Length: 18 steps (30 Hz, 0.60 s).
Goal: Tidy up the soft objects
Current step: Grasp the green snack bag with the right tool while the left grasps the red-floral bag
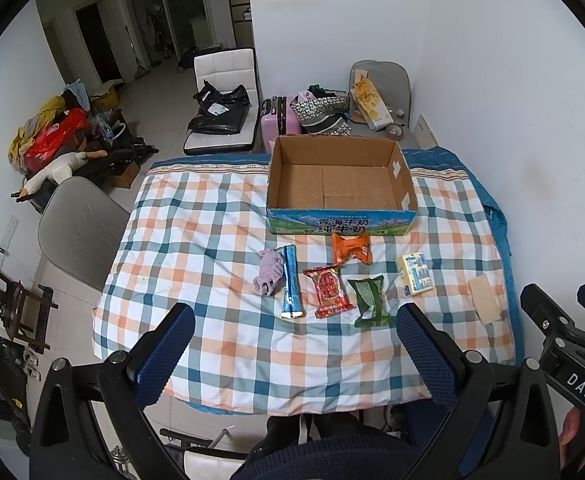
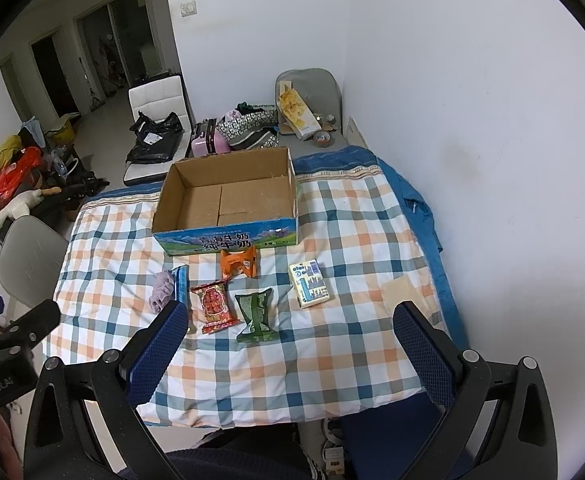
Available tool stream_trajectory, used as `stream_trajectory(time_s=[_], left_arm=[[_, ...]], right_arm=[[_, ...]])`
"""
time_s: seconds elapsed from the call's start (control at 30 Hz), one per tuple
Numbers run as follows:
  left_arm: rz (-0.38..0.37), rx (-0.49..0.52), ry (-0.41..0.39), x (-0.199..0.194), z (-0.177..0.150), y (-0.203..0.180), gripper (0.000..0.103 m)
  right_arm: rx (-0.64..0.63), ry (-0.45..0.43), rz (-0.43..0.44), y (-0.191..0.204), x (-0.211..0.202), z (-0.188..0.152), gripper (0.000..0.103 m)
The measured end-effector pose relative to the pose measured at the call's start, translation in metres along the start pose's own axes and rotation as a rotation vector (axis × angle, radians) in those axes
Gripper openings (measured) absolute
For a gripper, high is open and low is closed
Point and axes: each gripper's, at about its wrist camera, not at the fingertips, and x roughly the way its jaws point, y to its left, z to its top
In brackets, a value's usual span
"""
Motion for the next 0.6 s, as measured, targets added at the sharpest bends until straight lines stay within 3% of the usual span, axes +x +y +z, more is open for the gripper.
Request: stream_trajectory(time_s=[0.2, 0.47, 0.6], left_arm=[[0.026, -0.014, 0.061, 0.053, 0.038, -0.003, 0.103], [-0.061, -0.100, 0.357, 0.223, 0.036, 0.000, 0.103], [-0.106, -0.136, 0.461, 0.290, 0.027, -0.007, 0.103]], right_arm=[[0.045, 0.081, -0.014, -0.013, 0.074, 0.015, 0.103], [0.042, 0.244, -0.025, -0.026, 0.231, 0.001, 0.103], [0.031, 0.340, 0.045, -0.016, 0.303, -0.017, 0.103]])
